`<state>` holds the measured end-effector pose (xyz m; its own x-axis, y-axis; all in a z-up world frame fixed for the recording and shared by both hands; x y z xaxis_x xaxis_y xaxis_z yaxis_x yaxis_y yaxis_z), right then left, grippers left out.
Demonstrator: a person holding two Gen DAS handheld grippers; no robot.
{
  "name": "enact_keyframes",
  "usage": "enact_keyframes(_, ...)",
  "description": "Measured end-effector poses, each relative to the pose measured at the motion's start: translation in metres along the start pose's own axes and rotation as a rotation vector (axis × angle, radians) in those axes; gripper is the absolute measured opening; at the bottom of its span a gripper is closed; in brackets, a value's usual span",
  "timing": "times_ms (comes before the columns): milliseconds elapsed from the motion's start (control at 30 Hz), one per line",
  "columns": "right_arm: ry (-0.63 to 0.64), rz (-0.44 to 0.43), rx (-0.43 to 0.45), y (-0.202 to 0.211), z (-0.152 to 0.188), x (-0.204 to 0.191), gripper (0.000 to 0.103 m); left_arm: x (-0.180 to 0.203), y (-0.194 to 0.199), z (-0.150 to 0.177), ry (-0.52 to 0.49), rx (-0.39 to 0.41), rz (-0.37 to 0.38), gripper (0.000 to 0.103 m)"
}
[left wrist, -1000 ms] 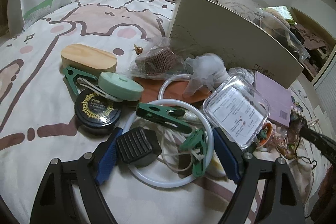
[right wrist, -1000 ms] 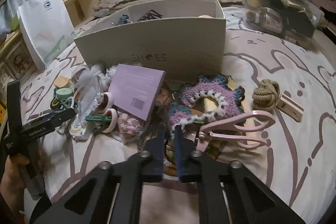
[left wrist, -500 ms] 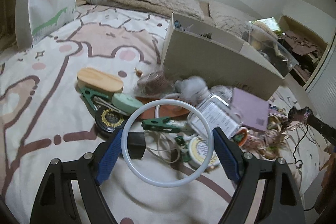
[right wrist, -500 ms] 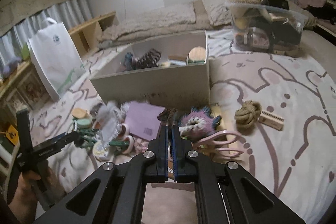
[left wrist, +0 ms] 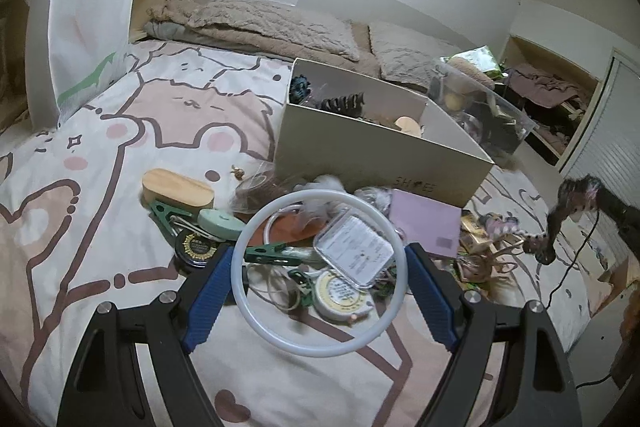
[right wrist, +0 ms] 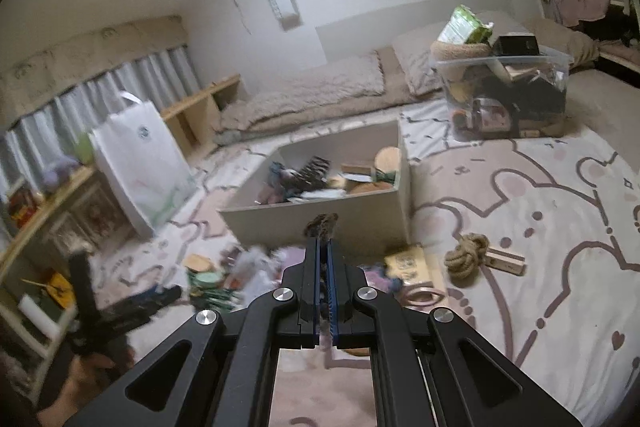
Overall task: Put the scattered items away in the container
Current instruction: 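Open the right tool and move it over the pink-and-blue crocheted piece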
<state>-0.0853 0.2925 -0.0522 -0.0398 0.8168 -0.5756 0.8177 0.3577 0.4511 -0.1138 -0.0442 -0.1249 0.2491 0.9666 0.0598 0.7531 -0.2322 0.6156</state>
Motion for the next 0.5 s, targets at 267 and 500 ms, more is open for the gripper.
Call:
enact_keyframes(267, -0.072, -0.199, -0.074, 0.009, 0.0, -0.013, 0.004, 0.006, 0.005, -0.002, 0.003, 0.007, 0.03, 0.084)
enact_keyframes(500, -0.094, -0.016, -0.178, -0.018, 0.031, 0.023, 0.004, 0.008, 0.002, 0.001, 0.02, 0.0, 0.061, 0.084)
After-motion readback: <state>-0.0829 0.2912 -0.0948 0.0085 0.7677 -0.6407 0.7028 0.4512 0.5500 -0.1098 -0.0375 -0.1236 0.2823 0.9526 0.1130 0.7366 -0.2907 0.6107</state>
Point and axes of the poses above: each gripper's, at about its wrist camera, not at the fingertips, and y roughly against the way its jaws point, x to its right, z to its underside, the point moved 1 cm from there along -y, roughly the way its jaws point, and after that the axes turned 15 degrees about -y, right-handed, at the moved point
